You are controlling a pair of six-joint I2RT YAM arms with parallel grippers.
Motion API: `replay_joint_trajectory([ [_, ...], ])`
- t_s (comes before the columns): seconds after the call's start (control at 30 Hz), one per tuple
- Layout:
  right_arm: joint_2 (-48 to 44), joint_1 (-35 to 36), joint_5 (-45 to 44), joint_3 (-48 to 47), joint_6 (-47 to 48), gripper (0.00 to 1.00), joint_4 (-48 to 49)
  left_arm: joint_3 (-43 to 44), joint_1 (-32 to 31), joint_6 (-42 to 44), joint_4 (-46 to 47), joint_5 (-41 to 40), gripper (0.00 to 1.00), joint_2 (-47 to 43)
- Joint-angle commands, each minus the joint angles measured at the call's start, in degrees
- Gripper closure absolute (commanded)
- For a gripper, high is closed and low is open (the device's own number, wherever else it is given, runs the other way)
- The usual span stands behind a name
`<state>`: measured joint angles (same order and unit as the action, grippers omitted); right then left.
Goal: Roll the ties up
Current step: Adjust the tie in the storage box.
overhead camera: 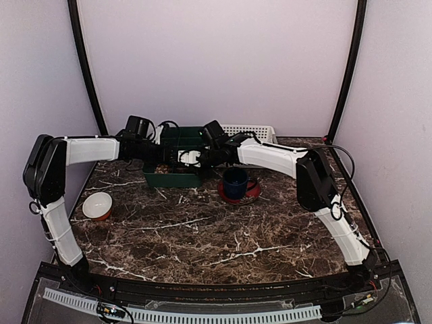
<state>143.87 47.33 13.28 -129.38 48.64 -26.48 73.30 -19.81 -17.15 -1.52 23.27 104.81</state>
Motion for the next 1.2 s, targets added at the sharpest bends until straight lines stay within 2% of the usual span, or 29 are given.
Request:
replay_joint_trajectory([
  [0.0,0.33,0.33,-0.47,1.76,0.14,0.93,-2.54,2.32,-1.71,2.38,-5.06,1.94,0.61,1.62],
  [0.3,-1.16,0.41,-2.69,3.66,-0.82,0.78,0.55,4.80,-3.31,4.65,-9.59,1.08,0.77,5.87],
  [0.43,-2.31,0.39,-3.05,4.89,-1.51,0.64,2.80,4.89,-3.47,4.95,-10.57,0.07,0.83,6.72],
  [0.53,-3.40,0.42,-3.31,6.59,-1.75,0.58,4.89,4.98,-3.39,4.36,-10.65,-0.05,0.87,7.53],
  [0.77,-8.12,0.47,-3.69,13.42,-2.80,0.42,11.80,6.66,-3.39,4.57,-12.03,0.00,0.89,9.63],
  [1.17,-12.90,0.43,-2.83,19.34,-4.07,0.30,16.81,8.49,-2.87,4.07,-12.29,-0.50,0.90,11.87],
])
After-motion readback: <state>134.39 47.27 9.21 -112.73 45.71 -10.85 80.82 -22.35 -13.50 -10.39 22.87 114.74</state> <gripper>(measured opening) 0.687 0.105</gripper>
